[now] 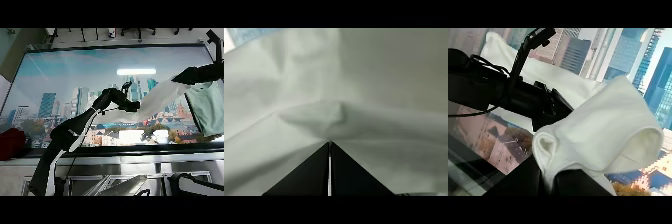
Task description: Fold the shirts.
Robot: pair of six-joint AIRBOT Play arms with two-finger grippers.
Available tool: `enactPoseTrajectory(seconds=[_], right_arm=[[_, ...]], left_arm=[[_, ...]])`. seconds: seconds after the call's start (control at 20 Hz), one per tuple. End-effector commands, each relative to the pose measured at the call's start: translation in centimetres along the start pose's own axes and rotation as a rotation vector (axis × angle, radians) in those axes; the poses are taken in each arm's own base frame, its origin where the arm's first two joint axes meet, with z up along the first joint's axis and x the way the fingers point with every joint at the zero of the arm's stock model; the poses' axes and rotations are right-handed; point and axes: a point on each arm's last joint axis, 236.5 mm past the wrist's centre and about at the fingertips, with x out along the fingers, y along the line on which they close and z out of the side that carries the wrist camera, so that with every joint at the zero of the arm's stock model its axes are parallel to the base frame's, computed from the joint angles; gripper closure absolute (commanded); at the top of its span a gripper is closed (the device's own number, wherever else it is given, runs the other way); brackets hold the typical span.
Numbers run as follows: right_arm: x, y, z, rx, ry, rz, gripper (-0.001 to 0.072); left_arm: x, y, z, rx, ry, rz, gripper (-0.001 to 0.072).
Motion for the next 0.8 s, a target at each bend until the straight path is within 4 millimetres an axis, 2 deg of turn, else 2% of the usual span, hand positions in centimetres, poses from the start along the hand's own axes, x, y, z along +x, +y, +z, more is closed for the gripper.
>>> enactPoseTrajectory(seconds=[0.0, 0.05, 0.15, 0.2, 0.25, 0.35, 0.4, 0.5, 0.6, 0.65, 0.7, 0.75], right_arm=[[0.3, 0.2, -0.2, 0.022, 0.016, 0.009, 0.0693], [0.8, 0.2, -0.4, 0.03, 0.027, 0.016, 0.0693], [2.3, 0.9, -0.8, 0.048, 0.057, 0.04, 0.0693], [3.3, 1.8, -1.0, 0.053, 0.073, 0.055, 0.0693], [4.7, 3.2, -1.0, 0.043, 0.084, 0.073, 0.0693], [8.7, 7.4, -0.3, -0.007, 0.061, 0.105, 0.0693], [11.4, 10.0, 0.3, -0.029, 0.029, 0.122, 0.0693], [18.2, 15.8, 1.2, -0.047, -0.052, 0.165, 0.0692], [26.4, 21.8, 0.9, -0.053, -0.172, 0.195, 0.0692], [30.8, 24.4, 0.0, -0.079, -0.249, 0.193, 0.0688], [35.0, 26.3, -1.9, -0.097, -0.316, 0.181, 0.0492], [38.1, 27.2, -3.6, -0.107, -0.377, 0.162, 0.0123]], left_arm=[[-5.8, -2.8, 1.8, -0.004, -0.043, -0.074, 0.0686], [-9.4, -3.6, 2.7, 0.025, -0.067, -0.084, 0.0686], [-19.1, -5.2, 3.9, 0.094, -0.145, -0.092, 0.0686], [-24.5, -5.8, 4.3, 0.12, -0.216, -0.087, 0.0686], [-30.8, -6.4, 4.3, 0.144, -0.315, -0.076, 0.0686], [-42.7, -7.6, 2.7, 0.184, -0.533, -0.032, 0.0686], [-48.1, -8.2, 0.9, 0.21, -0.641, 0.006, 0.0686], [-55.7, -8.5, -3.6, 0.237, -0.816, 0.105, 0.0686], [-60.4, -8.5, -8.2, 0.26, -0.954, 0.223, 0.0687], [-61.7, -8.3, -10.2, 0.259, -1.004, 0.281, 0.0687], [-62.5, -7.7, -12.0, 0.241, -1.05, 0.338, 0.0686], [-63.1, -6.8, -13.3, 0.206, -1.091, 0.383, 0.0686]])
